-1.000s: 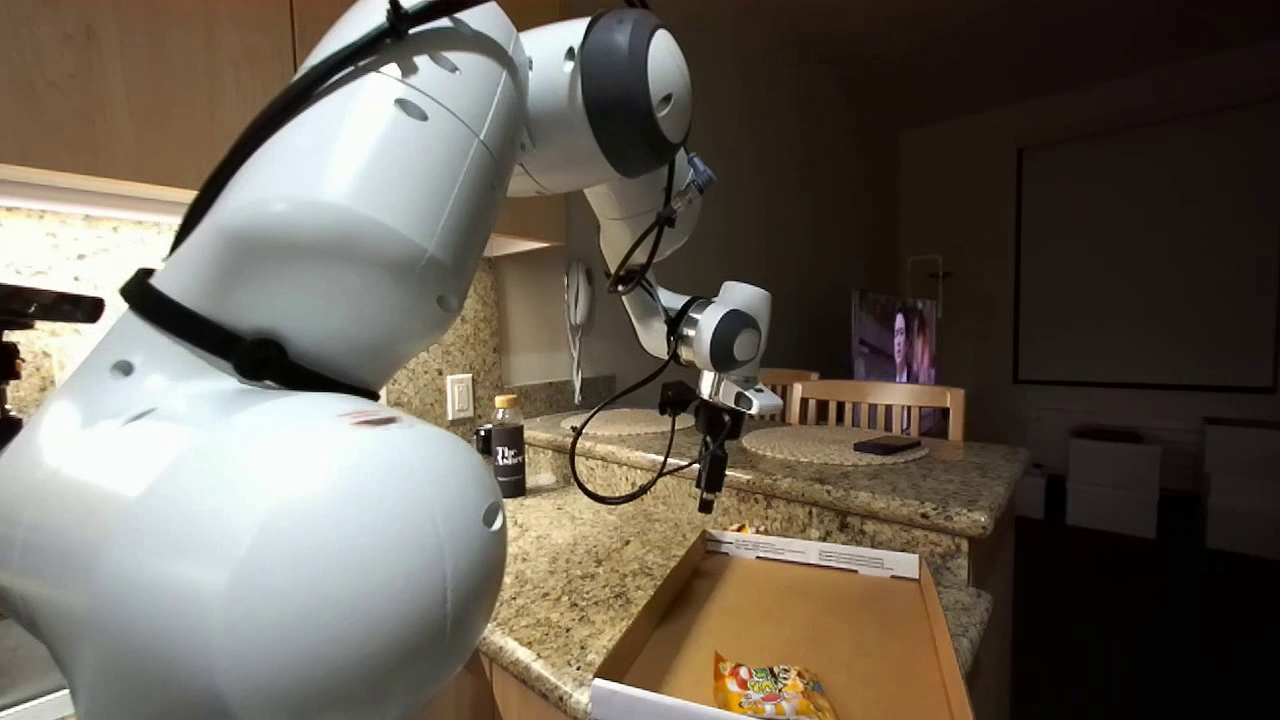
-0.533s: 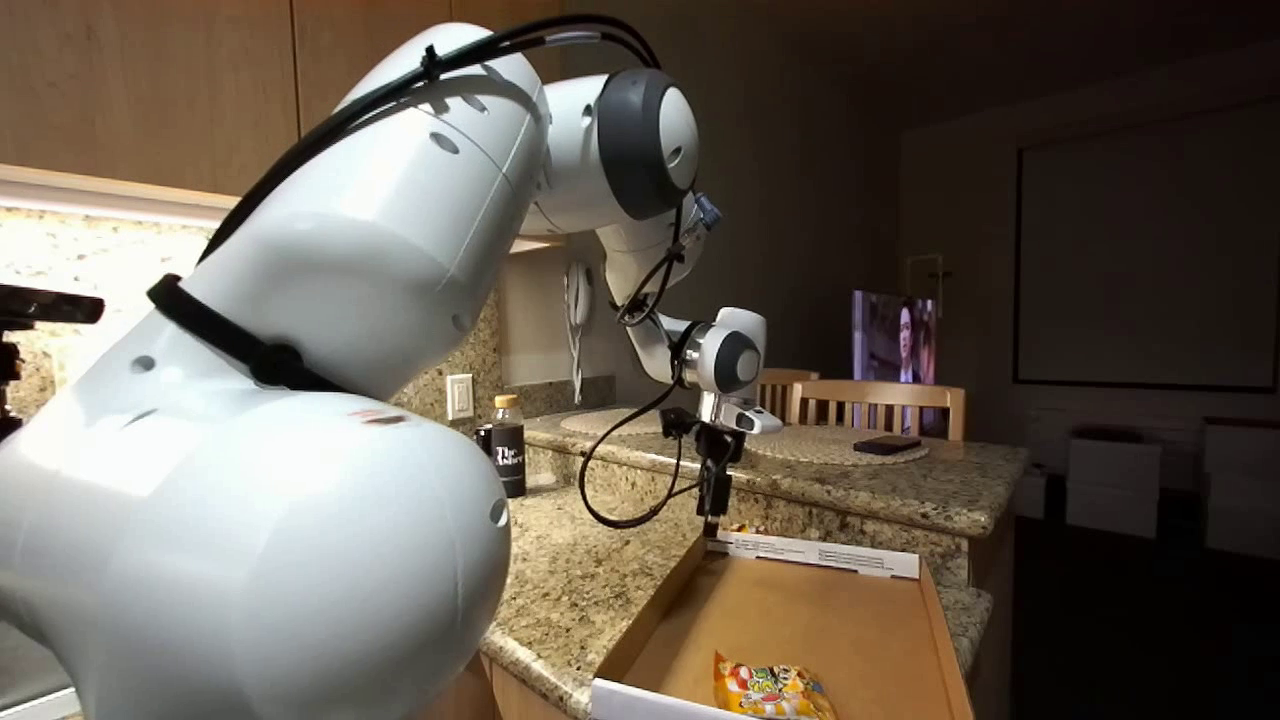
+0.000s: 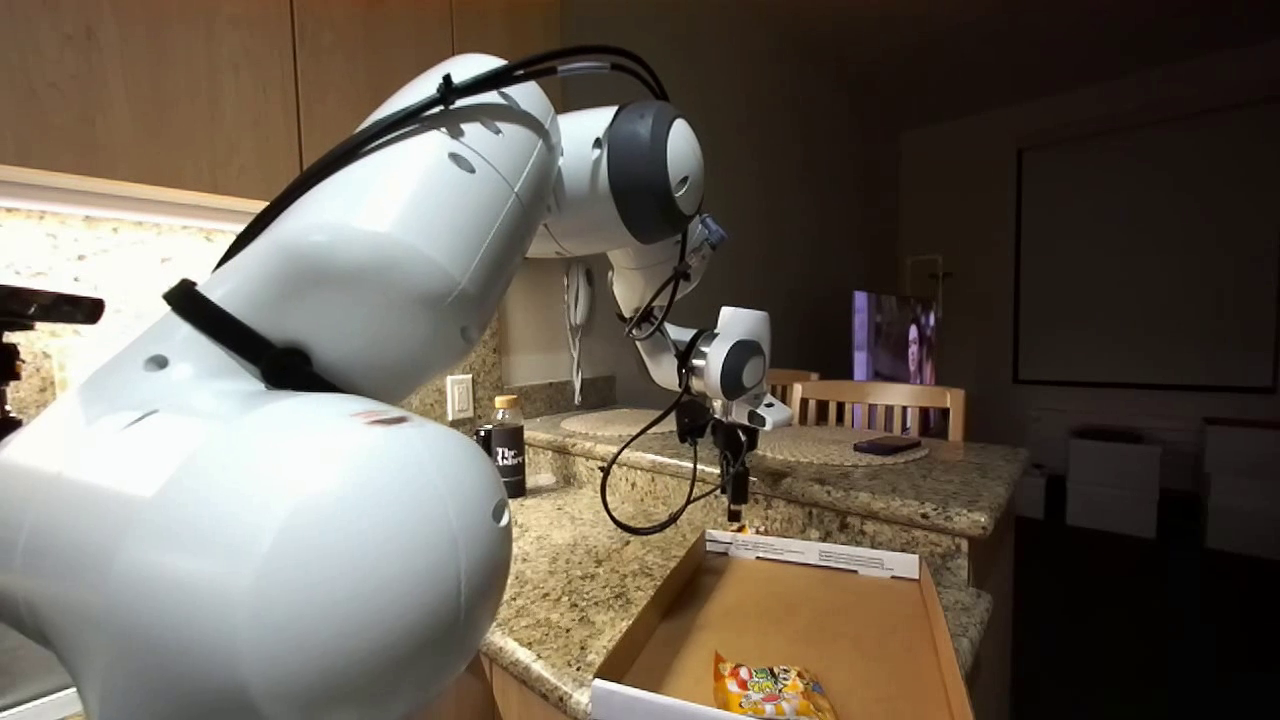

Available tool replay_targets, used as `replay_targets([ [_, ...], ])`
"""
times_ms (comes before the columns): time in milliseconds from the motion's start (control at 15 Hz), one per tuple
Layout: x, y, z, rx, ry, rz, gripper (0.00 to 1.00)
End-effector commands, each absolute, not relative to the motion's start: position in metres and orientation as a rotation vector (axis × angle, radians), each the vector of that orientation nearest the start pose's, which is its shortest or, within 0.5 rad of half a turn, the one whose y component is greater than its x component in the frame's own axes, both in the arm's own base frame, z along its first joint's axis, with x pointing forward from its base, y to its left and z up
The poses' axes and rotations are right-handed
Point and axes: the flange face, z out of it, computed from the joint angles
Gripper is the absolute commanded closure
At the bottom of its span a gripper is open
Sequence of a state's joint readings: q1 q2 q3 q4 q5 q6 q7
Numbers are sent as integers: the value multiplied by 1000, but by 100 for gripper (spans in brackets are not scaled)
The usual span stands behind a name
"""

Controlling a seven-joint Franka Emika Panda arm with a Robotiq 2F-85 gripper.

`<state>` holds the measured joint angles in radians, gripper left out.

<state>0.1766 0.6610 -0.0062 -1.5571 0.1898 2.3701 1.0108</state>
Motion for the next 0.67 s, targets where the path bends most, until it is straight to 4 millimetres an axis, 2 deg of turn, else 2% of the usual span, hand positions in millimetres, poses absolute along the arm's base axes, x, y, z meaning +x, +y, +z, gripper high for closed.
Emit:
replay_targets([
  [0,716,128,272,-2597,1400,-127,0],
  [333,718,135,264,-2610,1363,-148,0],
  [600,716,145,276,-2596,1303,-254,0],
])
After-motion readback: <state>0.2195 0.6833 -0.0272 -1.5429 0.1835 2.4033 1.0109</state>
